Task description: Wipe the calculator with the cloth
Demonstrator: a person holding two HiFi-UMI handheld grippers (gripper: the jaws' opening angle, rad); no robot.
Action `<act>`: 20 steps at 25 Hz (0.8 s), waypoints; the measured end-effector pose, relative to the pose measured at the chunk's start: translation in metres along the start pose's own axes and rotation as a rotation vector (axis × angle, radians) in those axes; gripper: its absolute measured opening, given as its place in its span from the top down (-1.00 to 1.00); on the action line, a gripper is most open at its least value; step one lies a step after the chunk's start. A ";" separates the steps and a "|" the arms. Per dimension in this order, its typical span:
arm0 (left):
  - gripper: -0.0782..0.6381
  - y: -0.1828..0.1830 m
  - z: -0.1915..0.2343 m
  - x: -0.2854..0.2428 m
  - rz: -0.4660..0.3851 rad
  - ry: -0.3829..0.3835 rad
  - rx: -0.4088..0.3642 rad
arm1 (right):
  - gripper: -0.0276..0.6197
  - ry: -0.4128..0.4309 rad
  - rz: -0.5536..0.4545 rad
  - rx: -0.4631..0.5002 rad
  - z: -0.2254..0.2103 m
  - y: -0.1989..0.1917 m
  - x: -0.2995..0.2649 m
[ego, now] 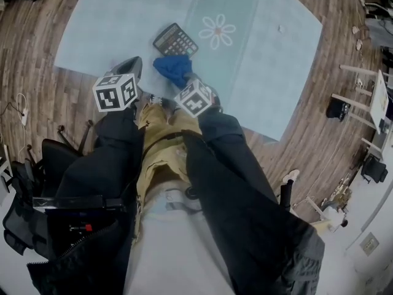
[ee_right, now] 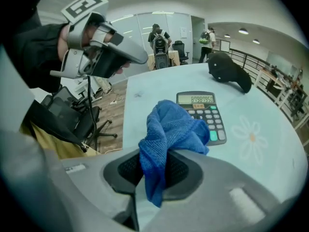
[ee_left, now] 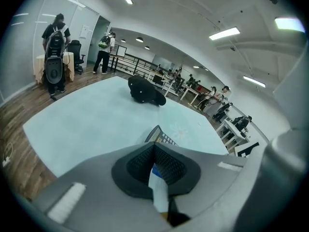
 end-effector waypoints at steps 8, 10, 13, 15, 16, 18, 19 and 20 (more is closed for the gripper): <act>0.78 0.067 -0.045 0.009 -0.176 -0.073 -0.059 | 0.68 -0.153 -0.324 -0.199 -0.011 0.012 0.074; 0.77 0.081 -0.058 0.015 -0.209 -0.092 -0.075 | 0.68 -0.194 -0.424 -0.222 -0.013 0.021 0.098; 0.78 0.108 -0.078 0.025 -0.270 -0.126 -0.108 | 0.68 -0.257 -0.544 -0.206 -0.017 0.041 0.138; 0.78 0.127 -0.095 0.038 -0.322 -0.150 -0.130 | 0.68 -0.305 -0.621 -0.198 -0.017 0.053 0.171; 0.78 0.136 -0.103 0.048 -0.351 -0.161 -0.141 | 0.68 -0.330 -0.661 -0.196 -0.015 0.058 0.190; 0.78 0.154 -0.121 0.068 -0.414 -0.185 -0.163 | 0.68 -0.381 -0.742 -0.183 -0.011 0.069 0.227; 0.78 0.163 -0.129 0.077 -0.447 -0.197 -0.173 | 0.68 -0.407 -0.779 -0.173 -0.009 0.076 0.245; 0.78 0.172 -0.137 0.085 -0.478 -0.207 -0.184 | 0.68 -0.432 -0.815 -0.160 -0.007 0.082 0.262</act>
Point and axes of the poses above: the fingertips, and each gripper's own axes: x backward along the fingers, z to its left, y out of its top, the point moved 8 cm from there along x, backward along the fingers, and after that the axes turned 15 degrees about y, right-handed, at the moved point
